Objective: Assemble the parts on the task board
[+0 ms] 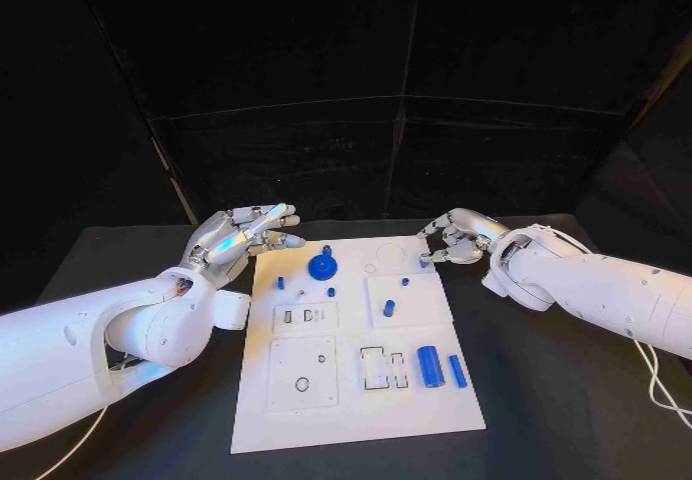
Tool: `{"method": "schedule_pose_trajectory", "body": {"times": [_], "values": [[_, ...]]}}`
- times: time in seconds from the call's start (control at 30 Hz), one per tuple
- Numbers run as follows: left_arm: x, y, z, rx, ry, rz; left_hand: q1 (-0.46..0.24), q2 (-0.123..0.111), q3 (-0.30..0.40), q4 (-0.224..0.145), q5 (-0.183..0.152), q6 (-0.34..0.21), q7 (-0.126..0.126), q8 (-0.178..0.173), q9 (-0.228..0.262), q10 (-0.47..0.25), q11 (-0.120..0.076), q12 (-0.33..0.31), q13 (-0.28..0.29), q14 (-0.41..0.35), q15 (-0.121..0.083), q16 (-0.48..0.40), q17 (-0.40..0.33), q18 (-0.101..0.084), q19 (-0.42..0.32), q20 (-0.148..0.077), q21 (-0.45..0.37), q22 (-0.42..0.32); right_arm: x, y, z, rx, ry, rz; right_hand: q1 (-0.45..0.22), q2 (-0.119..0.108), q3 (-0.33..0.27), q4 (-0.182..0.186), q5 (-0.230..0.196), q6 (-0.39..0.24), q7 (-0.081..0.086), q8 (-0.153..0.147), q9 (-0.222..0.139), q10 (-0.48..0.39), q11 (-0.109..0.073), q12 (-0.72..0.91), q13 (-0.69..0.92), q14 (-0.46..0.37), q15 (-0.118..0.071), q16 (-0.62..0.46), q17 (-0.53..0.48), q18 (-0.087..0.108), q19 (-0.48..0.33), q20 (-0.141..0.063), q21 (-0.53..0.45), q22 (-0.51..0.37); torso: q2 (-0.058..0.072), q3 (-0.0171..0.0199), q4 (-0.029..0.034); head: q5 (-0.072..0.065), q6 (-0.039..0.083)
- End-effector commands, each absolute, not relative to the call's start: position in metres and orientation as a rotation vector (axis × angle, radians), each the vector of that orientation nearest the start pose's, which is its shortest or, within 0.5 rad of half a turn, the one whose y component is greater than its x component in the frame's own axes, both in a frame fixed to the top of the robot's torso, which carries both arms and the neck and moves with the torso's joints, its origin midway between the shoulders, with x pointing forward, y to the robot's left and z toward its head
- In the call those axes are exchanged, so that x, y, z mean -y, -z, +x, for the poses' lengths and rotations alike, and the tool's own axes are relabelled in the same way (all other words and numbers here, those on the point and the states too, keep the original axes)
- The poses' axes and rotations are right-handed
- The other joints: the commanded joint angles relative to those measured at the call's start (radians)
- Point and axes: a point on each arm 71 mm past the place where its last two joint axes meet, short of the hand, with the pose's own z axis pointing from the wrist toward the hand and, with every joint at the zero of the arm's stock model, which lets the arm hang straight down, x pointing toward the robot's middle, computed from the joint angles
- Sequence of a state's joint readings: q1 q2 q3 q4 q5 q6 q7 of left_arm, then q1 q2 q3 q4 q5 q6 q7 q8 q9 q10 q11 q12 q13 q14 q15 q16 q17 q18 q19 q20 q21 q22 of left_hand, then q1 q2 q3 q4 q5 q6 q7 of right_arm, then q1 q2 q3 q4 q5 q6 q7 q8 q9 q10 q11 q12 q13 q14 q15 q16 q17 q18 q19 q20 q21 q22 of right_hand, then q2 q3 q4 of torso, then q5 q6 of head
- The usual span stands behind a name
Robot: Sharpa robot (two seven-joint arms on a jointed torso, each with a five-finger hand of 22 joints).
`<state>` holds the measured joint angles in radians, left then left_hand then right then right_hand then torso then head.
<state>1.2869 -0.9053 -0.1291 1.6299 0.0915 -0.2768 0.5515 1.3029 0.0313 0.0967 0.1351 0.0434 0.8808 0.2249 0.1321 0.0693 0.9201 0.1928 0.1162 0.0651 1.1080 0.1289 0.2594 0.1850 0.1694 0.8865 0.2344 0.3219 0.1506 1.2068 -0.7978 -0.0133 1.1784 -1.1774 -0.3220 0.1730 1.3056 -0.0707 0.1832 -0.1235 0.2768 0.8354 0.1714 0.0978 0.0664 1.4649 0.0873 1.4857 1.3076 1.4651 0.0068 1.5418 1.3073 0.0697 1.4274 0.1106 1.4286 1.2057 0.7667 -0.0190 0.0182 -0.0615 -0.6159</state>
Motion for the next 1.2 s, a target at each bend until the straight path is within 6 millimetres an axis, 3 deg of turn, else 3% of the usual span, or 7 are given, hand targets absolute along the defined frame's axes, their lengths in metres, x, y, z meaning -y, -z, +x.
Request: {"method": "schedule_pose_trajectory", "body": {"times": [0.03, 0.23, 0.77, 0.97, 1.2], "values": [[-0.21, 0.153, 0.472, -1.309, 1.71, -1.057, -0.005, 0.006, -0.006, -0.003, 0.004, 0.007, 0.023, -0.005, -0.001, 0.007, -0.001, -0.006, 0.0, 0.005, 0.0, -0.006, 0.002, 0.012, 0.007, 0.003, -0.003, -0.002, 0.28, 0.186, 0.541, -1.62, -0.707, 0.047, 0.008, 0.006, -0.002, -0.006, -0.004, 0.0, 0.002, 0.001, 0.002, 0.02, -0.003, -0.002, 0.15, 0.088, -0.001, -0.004, 0.184, 0.001, -0.004, -0.002, -0.005, 0.0, -0.001, 0.0004, -0.0019, 0.002, -0.003], [-0.211, 0.153, 0.473, -1.306, 1.706, -1.058, -0.005, 0.006, -0.006, -0.003, 0.004, 0.007, 0.023, -0.005, -0.001, 0.007, -0.001, -0.006, 0.0, 0.005, 0.0, -0.006, 0.002, 0.012, 0.007, 0.003, -0.003, -0.002, 0.282, 0.187, 0.536, -1.628, -0.711, 0.047, 0.005, 0.01, -0.004, -0.006, -0.003, 0.008, 0.003, 0.005, 0.004, 0.021, -0.002, -0.001, 0.151, 0.088, -0.001, -0.003, 0.186, 0.0, -0.004, -0.002, -0.005, 0.001, -0.001, -0.0004, -0.0045, 0.001, -0.005], [-0.211, 0.153, 0.474, -1.308, 1.706, -1.058, -0.005, 0.006, -0.006, -0.003, 0.004, 0.007, 0.023, -0.005, -0.001, 0.007, -0.001, -0.006, 0.0, 0.005, 0.0, -0.006, 0.002, 0.012, 0.007, 0.003, -0.003, -0.002, 0.284, 0.197, 0.534, -1.65, -0.702, 0.057, -0.005, 0.024, -0.01, -0.008, 0.001, 0.034, 0.006, 0.02, 0.007, 0.025, 0.0, 0.003, 0.156, 0.089, 0.001, -0.001, 0.19, 0.0, -0.002, 0.0, -0.004, 0.003, 0.0, 0.0016, -0.0003, -0.005, -0.01], [-0.211, 0.154, 0.474, -1.308, 1.704, -1.059, -0.005, 0.006, -0.006, -0.003, 0.004, 0.007, 0.023, -0.005, -0.001, 0.007, -0.001, -0.006, 0.0, 0.005, 0.0, -0.006, 0.002, 0.012, 0.007, 0.003, -0.003, -0.002, 0.283, 0.2, 0.536, -1.653, -0.699, 0.06, -0.006, 0.034, -0.009, -0.01, 0.0, 0.044, 0.005, 0.026, 0.008, 0.028, 0.0, 0.006, 0.159, 0.09, 0.001, 0.0, 0.193, 0.0, -0.001, 0.0, -0.003, 0.005, 0.0, -0.0003, -0.0003, -0.004, -0.011], [-0.211, 0.154, 0.474, -1.309, 1.703, -1.06, -0.005, 0.006, -0.006, -0.003, 0.004, 0.007, 0.023, -0.005, -0.001, 0.007, -0.001, -0.006, 0.0, 0.005, 0.0, -0.006, 0.002, 0.012, 0.007, 0.003, -0.003, -0.002, 0.282, 0.201, 0.538, -1.651, -0.692, 0.067, -0.005, 0.038, -0.007, -0.011, -0.001, 0.047, 0.005, 0.028, 0.008, 0.028, -0.001, 0.006, 0.16, 0.09, 0.001, 0.0, 0.193, -0.001, 0.0, 0.0, -0.002, 0.006, 0.0, 0.0001, -0.0013, -0.003, -0.011]]}}
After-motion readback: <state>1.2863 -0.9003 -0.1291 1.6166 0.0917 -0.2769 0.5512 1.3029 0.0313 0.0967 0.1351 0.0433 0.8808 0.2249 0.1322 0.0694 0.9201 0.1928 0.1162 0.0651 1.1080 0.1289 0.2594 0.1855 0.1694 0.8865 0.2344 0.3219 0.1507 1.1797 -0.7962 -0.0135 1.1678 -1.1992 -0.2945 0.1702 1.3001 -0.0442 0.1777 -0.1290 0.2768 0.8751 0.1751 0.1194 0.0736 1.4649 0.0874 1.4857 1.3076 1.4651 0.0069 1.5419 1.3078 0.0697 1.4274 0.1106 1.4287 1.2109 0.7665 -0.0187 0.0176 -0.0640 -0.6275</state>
